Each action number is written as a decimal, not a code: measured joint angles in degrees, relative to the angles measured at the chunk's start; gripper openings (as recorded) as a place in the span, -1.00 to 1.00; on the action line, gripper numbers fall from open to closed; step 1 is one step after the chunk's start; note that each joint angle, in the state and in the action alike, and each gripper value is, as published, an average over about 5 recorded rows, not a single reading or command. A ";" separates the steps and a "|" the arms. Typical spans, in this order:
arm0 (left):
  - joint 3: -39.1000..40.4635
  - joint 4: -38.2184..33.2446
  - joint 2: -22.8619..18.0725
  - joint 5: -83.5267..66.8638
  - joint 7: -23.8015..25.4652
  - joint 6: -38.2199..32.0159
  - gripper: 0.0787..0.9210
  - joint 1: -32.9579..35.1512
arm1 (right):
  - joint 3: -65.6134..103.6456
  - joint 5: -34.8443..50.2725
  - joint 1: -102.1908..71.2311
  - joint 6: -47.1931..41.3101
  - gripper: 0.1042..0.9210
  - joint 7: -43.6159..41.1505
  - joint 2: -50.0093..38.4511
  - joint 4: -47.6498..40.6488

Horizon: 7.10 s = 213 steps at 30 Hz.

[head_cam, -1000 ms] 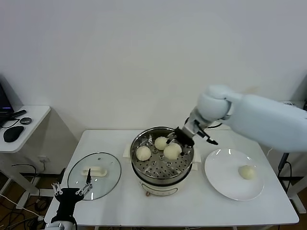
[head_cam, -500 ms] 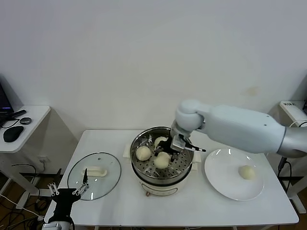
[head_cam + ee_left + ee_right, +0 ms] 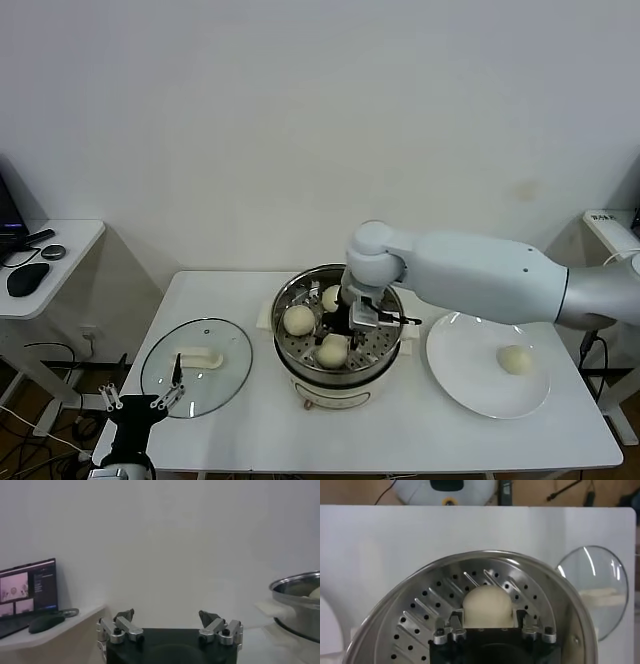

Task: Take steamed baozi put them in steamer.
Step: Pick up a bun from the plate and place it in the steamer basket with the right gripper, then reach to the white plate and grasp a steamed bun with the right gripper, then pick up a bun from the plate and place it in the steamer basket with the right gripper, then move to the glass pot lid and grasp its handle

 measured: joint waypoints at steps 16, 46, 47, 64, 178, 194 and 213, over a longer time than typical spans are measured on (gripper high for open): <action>-0.05 -1.08 0.70 -0.02 0.07 0.36 0.77 -0.81 | 2.87 1.27 3.17 -3.10 0.76 0.91 -5.84 2.63; 3.38 0.57 3.19 -0.93 1.35 0.95 0.77 -3.04 | 31.18 0.13 -25.21 -35.49 0.76 -0.66 -35.68 -6.45; 3.29 0.70 3.27 -0.99 1.37 0.99 0.77 -3.12 | 32.49 -0.39 -26.67 -35.31 0.76 -0.61 -35.57 -7.54; 2.83 1.45 2.53 -0.86 1.39 1.03 0.77 -2.68 | 42.77 -8.09 -39.40 -33.90 0.76 0.51 -29.91 -20.70; 2.32 1.83 2.54 -0.35 1.00 -0.42 0.77 -3.70 | 22.59 40.46 -17.04 -61.83 0.76 39.01 -28.14 19.34; 3.77 2.26 1.16 0.97 -0.03 -1.92 0.77 -2.83 | 81.70 20.52 -76.84 -26.78 0.76 53.22 -8.93 21.54; 3.35 7.07 4.48 28.15 -3.75 0.16 0.77 -3.12 | 120.47 18.42 -117.74 -15.22 0.76 54.99 16.60 21.61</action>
